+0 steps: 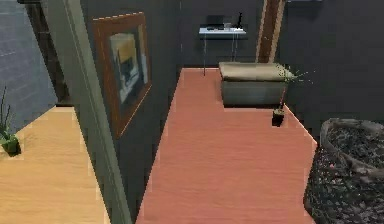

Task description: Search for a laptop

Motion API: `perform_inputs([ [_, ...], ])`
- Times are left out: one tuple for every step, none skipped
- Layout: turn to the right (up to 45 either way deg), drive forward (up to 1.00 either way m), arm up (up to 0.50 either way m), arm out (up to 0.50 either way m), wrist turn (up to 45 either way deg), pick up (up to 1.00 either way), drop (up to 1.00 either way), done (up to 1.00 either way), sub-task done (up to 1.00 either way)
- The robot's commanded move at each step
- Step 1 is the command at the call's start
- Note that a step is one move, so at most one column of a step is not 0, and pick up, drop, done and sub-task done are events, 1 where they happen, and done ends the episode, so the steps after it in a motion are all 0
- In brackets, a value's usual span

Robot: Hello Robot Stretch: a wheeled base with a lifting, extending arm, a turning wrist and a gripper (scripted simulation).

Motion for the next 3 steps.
perform_inputs([
  [0.0,1.0,0.0,0.0,0.0,0.0,0.0,0.0,0.0],
  [3.0,0.0,0.0,0.0,0.0,0.0,0.0,0.0,0.0],
  [0.0,1.0,0.0,0.0,0.0,0.0,0.0,0.0,0.0],
])
